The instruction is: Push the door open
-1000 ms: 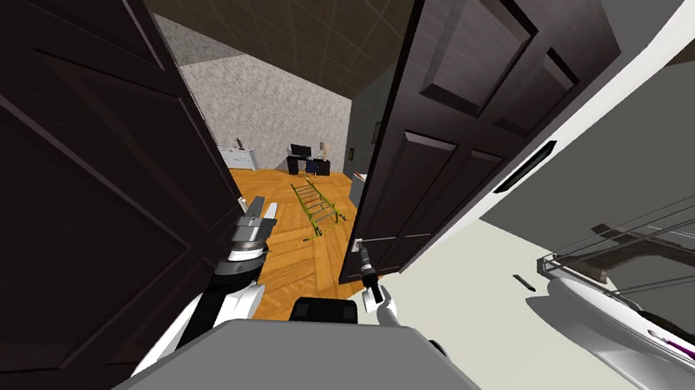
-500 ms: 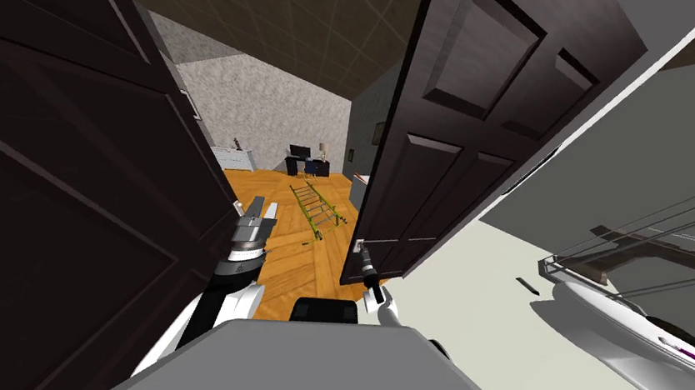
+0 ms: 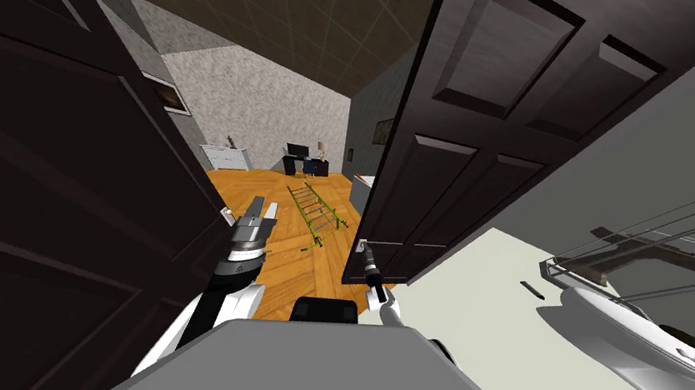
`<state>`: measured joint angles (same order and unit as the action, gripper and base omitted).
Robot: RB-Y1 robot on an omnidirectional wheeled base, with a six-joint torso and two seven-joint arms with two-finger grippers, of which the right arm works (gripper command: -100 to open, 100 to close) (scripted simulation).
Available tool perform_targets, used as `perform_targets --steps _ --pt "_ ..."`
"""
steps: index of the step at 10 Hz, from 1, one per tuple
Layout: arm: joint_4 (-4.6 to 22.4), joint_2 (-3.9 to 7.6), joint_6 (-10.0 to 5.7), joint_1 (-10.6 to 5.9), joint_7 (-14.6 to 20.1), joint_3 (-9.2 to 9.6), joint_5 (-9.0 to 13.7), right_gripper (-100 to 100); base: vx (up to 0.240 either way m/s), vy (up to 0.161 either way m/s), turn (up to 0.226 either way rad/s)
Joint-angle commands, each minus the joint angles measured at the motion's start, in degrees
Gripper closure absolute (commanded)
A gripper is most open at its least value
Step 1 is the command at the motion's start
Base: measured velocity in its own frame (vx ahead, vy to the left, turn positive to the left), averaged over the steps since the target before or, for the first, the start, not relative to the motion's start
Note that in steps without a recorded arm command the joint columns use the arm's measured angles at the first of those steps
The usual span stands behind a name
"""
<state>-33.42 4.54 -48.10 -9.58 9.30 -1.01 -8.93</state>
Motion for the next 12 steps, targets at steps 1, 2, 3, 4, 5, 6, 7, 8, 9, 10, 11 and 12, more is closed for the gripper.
perform_targets --steps 1,2,3,4,5,6,7,8,9,10,11,12 --pt "-1.75 0.46 0.75 0.69 -0.45 -0.91 0.44 100 0.133 0.06 -0.034" --pt "-1.75 0.46 0.75 0.69 -0.45 -0.91 0.44 100 0.063 0.006 0.002" --pt "-1.65 0.68 0.93 0.62 -1.12 -2.29 1.35 100 0.133 0.061 -0.079" --pt "-1.63 0.73 0.98 0.6 -1.29 -2.65 1.58 100 0.191 0.087 -0.094" --pt "-1.63 0.73 0.98 0.6 -1.29 -2.65 1.58 100 0.121 0.05 -0.038" --pt "-1.41 0.52 1.2 0.46 -1.09 -2.42 1.57 -100 -0.117 0.061 -0.071" --pt "-1.46 0.48 1.26 0.46 -1.05 -2.43 1.6 -100 -0.21 0.069 -0.056" --pt "-1.57 0.38 1.39 0.45 -0.98 -2.46 1.68 -100 -0.205 0.035 -0.033" --pt "-1.69 0.25 1.52 0.44 -0.9 -2.49 1.75 -100 -0.228 0.045 -0.044" --pt "-1.86 0.01 1.71 0.42 -0.79 -2.53 1.86 -100 -0.265 0.085 -0.064" --pt "-1.98 -0.23 1.85 0.41 -0.71 -2.56 1.94 -100 -0.268 0.123 -0.061" --pt "-1.95 -0.07 1.72 0.49 -0.77 -2.53 1.88 -100 -0.119 0.059 -0.021"
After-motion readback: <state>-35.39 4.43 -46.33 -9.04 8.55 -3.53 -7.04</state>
